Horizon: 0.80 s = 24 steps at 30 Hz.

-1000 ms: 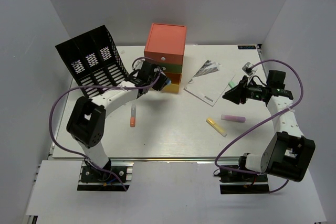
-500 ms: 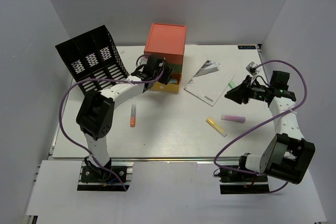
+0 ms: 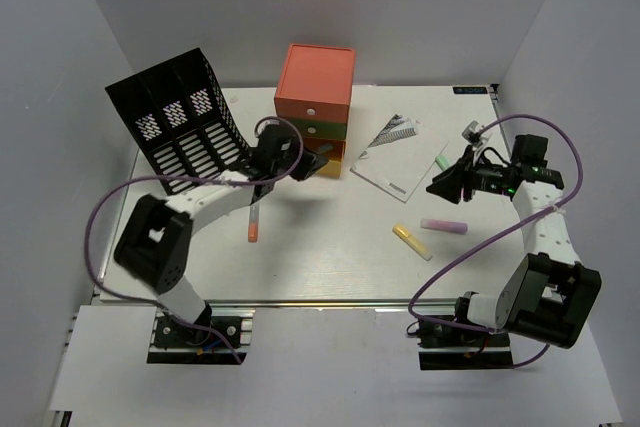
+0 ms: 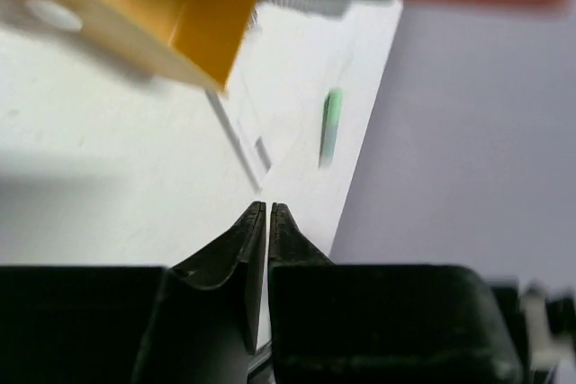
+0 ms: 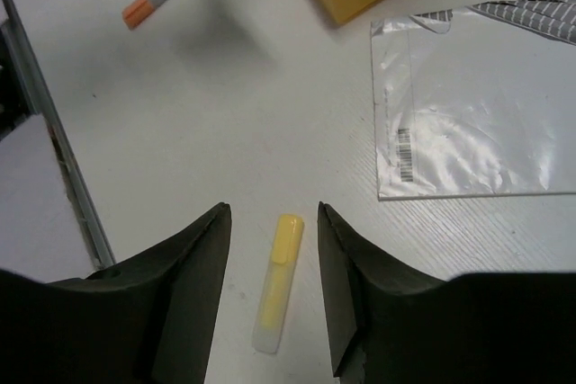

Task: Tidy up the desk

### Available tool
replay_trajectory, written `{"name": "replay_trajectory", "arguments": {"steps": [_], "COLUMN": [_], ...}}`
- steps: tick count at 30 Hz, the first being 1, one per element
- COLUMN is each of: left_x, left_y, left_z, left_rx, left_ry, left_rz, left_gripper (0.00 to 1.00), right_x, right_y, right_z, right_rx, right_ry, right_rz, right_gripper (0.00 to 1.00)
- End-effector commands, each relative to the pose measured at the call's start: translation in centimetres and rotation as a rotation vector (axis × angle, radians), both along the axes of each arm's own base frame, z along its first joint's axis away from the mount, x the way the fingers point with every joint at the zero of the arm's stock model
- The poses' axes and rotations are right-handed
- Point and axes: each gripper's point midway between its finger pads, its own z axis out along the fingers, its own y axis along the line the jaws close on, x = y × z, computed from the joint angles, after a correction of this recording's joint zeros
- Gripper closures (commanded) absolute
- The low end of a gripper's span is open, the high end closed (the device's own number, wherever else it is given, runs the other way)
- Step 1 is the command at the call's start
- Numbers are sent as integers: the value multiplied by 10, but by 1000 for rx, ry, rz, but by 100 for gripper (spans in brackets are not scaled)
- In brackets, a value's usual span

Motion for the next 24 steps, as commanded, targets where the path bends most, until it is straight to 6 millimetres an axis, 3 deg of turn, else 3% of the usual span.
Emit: {"name": "replay_trajectory", "arguments": {"steps": [1,2,3,4,5,6,7,8,10,11,16,19,24], "left_x": [-30,-38,-51,-62,-70,-79,-90,-96,-112,-113,-113,-119,-128], "left_y": [18,27,41,61,73,93,108,116,125,131,165,169,172], "left_z": [75,78,62,83,85,68,101,106,115,111,72,51,46], "left_rx": [26,54,126,151,182,257,269,388,496,592,902,953,933], "left_ry": [-342,-381,-409,-466,-476,-467,-596,-719,-829,-842,-622,-607,-660], "left_rz": [-199,-215,-247,-205,-174,-147,-98,-149,-216,-259,-390,-442,-426], "left_gripper": [83,81,77,69,56,47,44,38,33,32,28,19,13], "right_x": [-3,-6,-8,-10,-15,-18,-21,-26,-31,-33,-29,-19,-7], "right_y": [-4,-7,-13,-18,-28,-31,-36,-41,-42,-42,-40,-44,-57], "right_z": [-12,-25,-40,-51,-67,-73,-78,-84,-84,-84,-79,-82,-102], "right_rx": [-155,-201,-288,-350,-432,-480,-534,-583,-650,-665,-719,-732,-797], "right_ry": [-45,-34,-15,-32,-12,-25,-70,-91,-210,-247,-406,-370,-291], "right_rz": [46,50,50,71,76,100,148,168,277,312,459,480,464], "right_gripper": [50,46,41,38,33,30,28,28,26,24,20,21,24]}}
